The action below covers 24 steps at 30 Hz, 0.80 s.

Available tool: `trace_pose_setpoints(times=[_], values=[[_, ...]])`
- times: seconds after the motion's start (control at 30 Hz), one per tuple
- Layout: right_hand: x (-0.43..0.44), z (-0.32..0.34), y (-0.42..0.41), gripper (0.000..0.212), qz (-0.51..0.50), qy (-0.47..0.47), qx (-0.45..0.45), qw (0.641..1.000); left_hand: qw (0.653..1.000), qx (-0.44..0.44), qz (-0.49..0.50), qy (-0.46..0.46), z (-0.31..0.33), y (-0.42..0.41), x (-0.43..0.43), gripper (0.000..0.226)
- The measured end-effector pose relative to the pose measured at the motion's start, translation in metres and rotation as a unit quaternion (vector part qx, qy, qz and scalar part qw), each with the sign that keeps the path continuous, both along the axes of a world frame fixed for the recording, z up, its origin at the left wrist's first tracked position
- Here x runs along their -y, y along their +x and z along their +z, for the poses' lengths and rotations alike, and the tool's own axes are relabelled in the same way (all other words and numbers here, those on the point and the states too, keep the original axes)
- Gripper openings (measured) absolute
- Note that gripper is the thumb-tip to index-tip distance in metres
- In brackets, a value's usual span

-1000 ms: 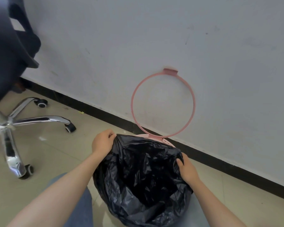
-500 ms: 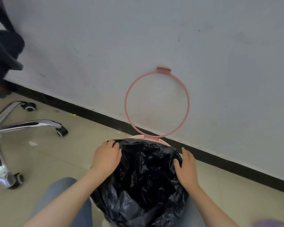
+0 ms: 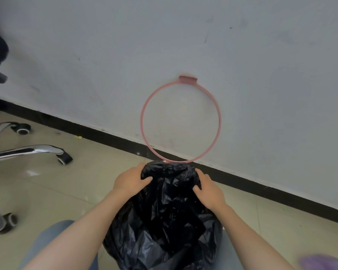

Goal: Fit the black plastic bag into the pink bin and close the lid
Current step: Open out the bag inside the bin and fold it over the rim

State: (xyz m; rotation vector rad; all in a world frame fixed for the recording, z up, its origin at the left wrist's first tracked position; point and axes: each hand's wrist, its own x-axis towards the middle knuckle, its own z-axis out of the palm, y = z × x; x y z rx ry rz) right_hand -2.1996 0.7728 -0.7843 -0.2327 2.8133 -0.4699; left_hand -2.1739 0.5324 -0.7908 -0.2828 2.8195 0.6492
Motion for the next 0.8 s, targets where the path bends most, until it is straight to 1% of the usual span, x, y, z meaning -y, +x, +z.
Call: trace_pose_setpoints(times=[0.07, 0.1, 0.17, 0.2, 0.23, 0.3, 0.33, 0.4, 0.5, 0.53, 0.57, 0.6, 0.63, 0.67, 0.7, 0.73, 0.77, 0.8], values=[[0.000, 0.000, -0.005, 0.046, -0.036, -0.028, 0.019, 0.999, 0.999, 0.015, 0.023, 0.034, -0.001, -0.005, 0.004, 0.043], [0.000, 0.001, -0.007, 0.040, -0.049, -0.036, 0.032, 0.998, 0.998, 0.025, 0.033, 0.047, -0.002, -0.006, 0.005, 0.042], [-0.001, 0.002, -0.008, 0.033, -0.068, -0.049, 0.051, 0.995, 0.993, 0.046, 0.067, 0.085, -0.003, -0.007, 0.008, 0.052], [-0.001, 0.004, -0.007, 0.033, -0.070, -0.053, 0.054, 0.995, 0.988, 0.051, 0.095, 0.107, -0.002, -0.008, 0.008, 0.058], [-0.001, 0.005, -0.008, 0.032, -0.071, -0.059, 0.058, 0.994, 0.984, 0.051, 0.122, 0.120, -0.001, -0.008, 0.008, 0.062], [-0.001, 0.006, -0.008, 0.025, -0.079, -0.088, 0.070, 0.991, 0.977, 0.050, 0.159, 0.130, 0.002, -0.008, 0.008, 0.067], [0.000, 0.006, -0.008, 0.027, -0.084, -0.098, 0.072, 0.989, 0.973, 0.053, 0.175, 0.139, 0.002, -0.008, 0.009, 0.068], [0.000, 0.005, -0.007, 0.038, -0.103, -0.086, 0.059, 0.989, 0.965, 0.067, 0.202, 0.156, 0.004, -0.006, 0.010, 0.074], [-0.001, 0.005, -0.005, 0.057, -0.187, -0.069, 0.025, 0.980, 0.959, 0.073, 0.222, 0.157, 0.008, -0.004, 0.008, 0.078], [-0.002, 0.006, -0.003, 0.063, -0.230, -0.085, 0.004, 0.969, 0.959, 0.052, 0.235, 0.151, 0.011, -0.002, 0.008, 0.075], [-0.003, 0.007, -0.001, 0.064, -0.268, -0.112, -0.029, 0.956, 0.958, 0.010, 0.247, 0.147, 0.014, 0.001, 0.008, 0.071], [-0.006, 0.008, 0.001, 0.061, -0.287, -0.133, -0.076, 0.946, 0.956, -0.049, 0.251, 0.141, 0.017, 0.005, 0.008, 0.064], [-0.008, 0.010, 0.003, 0.054, -0.283, -0.136, -0.131, 0.940, 0.956, -0.106, 0.241, 0.128, 0.020, 0.010, 0.010, 0.053], [-0.010, 0.010, 0.006, 0.047, -0.249, -0.123, -0.182, 0.943, 0.962, -0.139, 0.207, 0.110, 0.025, 0.018, 0.011, 0.046], [-0.011, 0.010, 0.012, 0.042, -0.185, -0.102, -0.226, 0.951, 0.972, -0.151, 0.158, 0.088, 0.030, 0.028, 0.013, 0.048], [-0.011, 0.014, 0.021, 0.042, -0.104, -0.080, -0.262, 0.956, 0.982, -0.146, 0.105, 0.061, 0.034, 0.039, 0.013, 0.052], [-0.012, 0.016, 0.029, 0.044, -0.011, -0.054, -0.282, 0.958, 0.989, -0.131, 0.062, 0.029, 0.037, 0.052, 0.013, 0.055], [-0.011, 0.019, 0.039, 0.047, 0.091, -0.030, -0.275, 0.957, 0.993, -0.111, 0.032, 0.002, 0.038, 0.065, 0.011, 0.058]])
